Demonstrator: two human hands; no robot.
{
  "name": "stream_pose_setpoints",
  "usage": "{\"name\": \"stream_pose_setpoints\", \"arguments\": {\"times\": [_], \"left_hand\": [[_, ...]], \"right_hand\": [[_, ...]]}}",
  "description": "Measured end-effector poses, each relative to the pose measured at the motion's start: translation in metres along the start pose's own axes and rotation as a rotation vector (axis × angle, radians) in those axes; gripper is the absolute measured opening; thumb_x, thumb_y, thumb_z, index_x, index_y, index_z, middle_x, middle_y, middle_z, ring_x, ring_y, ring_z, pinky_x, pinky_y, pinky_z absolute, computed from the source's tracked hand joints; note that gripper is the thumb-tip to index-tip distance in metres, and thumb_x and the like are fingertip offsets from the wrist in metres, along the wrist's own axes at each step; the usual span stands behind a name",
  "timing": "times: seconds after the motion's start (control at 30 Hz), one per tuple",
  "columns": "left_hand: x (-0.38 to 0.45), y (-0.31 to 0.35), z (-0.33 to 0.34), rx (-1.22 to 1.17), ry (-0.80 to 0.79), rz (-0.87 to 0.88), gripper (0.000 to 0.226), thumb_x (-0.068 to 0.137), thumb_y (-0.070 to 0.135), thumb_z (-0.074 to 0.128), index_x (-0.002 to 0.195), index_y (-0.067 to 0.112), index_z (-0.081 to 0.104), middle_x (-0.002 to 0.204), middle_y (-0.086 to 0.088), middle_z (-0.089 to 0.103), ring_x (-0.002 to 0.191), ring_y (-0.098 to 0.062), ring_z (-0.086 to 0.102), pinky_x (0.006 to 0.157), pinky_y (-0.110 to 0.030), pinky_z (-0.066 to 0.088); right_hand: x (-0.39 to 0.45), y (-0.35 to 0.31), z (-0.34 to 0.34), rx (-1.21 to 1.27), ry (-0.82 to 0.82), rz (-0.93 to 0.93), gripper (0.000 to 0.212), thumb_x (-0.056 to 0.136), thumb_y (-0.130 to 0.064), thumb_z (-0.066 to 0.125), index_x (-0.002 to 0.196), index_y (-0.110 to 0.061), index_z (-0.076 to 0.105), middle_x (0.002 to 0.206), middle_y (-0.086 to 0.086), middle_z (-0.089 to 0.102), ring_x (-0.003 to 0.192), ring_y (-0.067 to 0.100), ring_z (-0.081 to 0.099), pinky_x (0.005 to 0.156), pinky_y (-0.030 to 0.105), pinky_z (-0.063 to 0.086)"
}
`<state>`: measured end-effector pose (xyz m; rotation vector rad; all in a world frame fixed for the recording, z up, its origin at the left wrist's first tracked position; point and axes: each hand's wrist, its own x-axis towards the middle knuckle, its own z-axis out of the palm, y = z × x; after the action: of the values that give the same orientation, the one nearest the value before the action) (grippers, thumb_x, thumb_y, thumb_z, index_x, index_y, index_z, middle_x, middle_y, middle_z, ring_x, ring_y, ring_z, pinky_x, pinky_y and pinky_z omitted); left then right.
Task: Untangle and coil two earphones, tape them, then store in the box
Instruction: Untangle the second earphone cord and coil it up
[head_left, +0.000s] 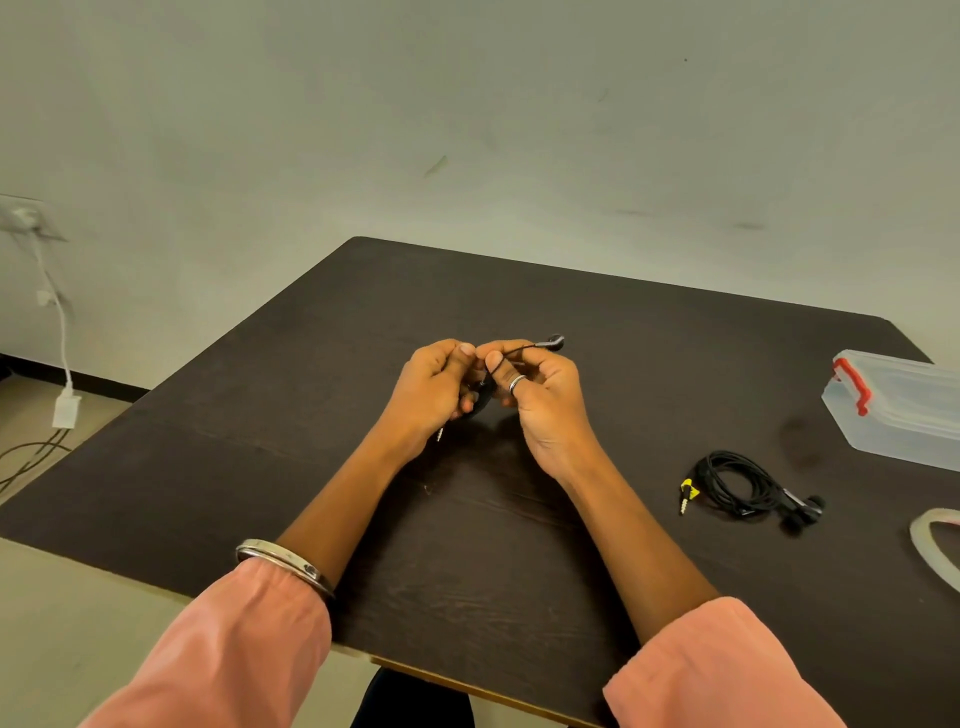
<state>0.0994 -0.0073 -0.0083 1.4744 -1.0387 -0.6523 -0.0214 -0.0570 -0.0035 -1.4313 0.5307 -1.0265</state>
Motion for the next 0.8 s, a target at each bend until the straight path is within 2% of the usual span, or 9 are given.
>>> {"name": "stream_pose_setpoints", "arguments": {"times": [0.13,0.27,0.37,0.53,0.6,0.67,0.73,0.8], "left_hand": [[0.004,-0.005,-0.003,-0.001,0.073,0.013,0.027,0.102,0.024,0.043,0.090,0.010,0.063,0.062,0.004,0.053,0.051,-0.006,0.049,0.046,-0.019,0.038],[0.005,-0.005,-0.004,-0.042,0.050,0.001,0.028,0.102,0.024,0.042,0.088,0.010,0.061,0.065,0.002,0.051,0.050,-0.008,0.047,0.045,-0.021,0.037],[0.004,-0.003,-0.001,-0.061,0.098,-0.004,0.031,0.103,0.026,0.040,0.082,0.014,0.058,0.062,0.003,0.049,0.048,-0.008,0.046,0.043,-0.019,0.036],[0.006,0.001,-0.007,-0.326,0.174,-0.120,0.035,0.104,0.028,0.038,0.076,0.013,0.054,0.058,0.004,0.045,0.047,-0.008,0.042,0.039,-0.018,0.030],[0.006,0.002,-0.009,-0.407,0.176,-0.150,0.036,0.103,0.028,0.039,0.075,0.013,0.055,0.057,0.004,0.046,0.048,-0.009,0.042,0.039,-0.018,0.029],[0.005,0.002,-0.009,-0.422,0.177,-0.153,0.035,0.103,0.028,0.040,0.076,0.012,0.056,0.059,0.003,0.049,0.049,-0.009,0.044,0.041,-0.019,0.030],[0.003,0.002,-0.009,-0.387,0.185,-0.134,0.035,0.103,0.027,0.041,0.077,0.010,0.057,0.062,0.001,0.052,0.051,-0.010,0.046,0.044,-0.020,0.033],[0.002,0.002,-0.009,-0.342,0.187,-0.100,0.034,0.103,0.026,0.041,0.079,0.008,0.057,0.065,-0.001,0.053,0.054,-0.010,0.047,0.046,-0.021,0.036]], "right_hand": [[0.002,0.003,-0.002,0.014,0.019,0.125,0.016,0.091,-0.007,0.060,0.087,-0.016,0.073,0.091,-0.002,0.073,0.082,0.014,0.059,0.064,0.029,0.047],[0.003,-0.001,-0.003,0.120,0.023,0.191,0.014,0.092,-0.003,0.057,0.091,-0.007,0.071,0.088,0.003,0.070,0.074,0.010,0.058,0.062,0.026,0.048],[0.004,-0.004,-0.003,0.216,0.010,0.283,0.015,0.092,-0.005,0.057,0.090,-0.011,0.070,0.084,0.000,0.066,0.071,0.010,0.056,0.060,0.026,0.046],[0.008,-0.005,-0.010,0.359,-0.040,0.398,0.028,0.090,0.007,0.052,0.086,-0.015,0.069,0.082,0.002,0.062,0.071,0.015,0.060,0.062,0.031,0.048],[0.009,-0.003,-0.017,0.204,-0.121,0.347,0.032,0.088,0.012,0.051,0.081,-0.014,0.068,0.080,0.004,0.062,0.072,0.016,0.061,0.061,0.030,0.051],[0.009,0.000,-0.024,-0.176,-0.216,0.214,0.038,0.086,0.018,0.050,0.078,-0.014,0.068,0.079,0.005,0.064,0.074,0.015,0.063,0.067,0.028,0.055],[0.011,0.002,-0.028,-0.446,-0.255,0.120,0.054,0.077,0.028,0.044,0.077,-0.018,0.071,0.093,0.004,0.067,0.085,0.012,0.064,0.077,0.027,0.056],[0.013,0.002,-0.031,-0.541,-0.230,0.058,0.066,0.066,0.031,0.036,0.074,-0.024,0.072,0.110,-0.003,0.065,0.104,0.009,0.060,0.088,0.022,0.051]]}}
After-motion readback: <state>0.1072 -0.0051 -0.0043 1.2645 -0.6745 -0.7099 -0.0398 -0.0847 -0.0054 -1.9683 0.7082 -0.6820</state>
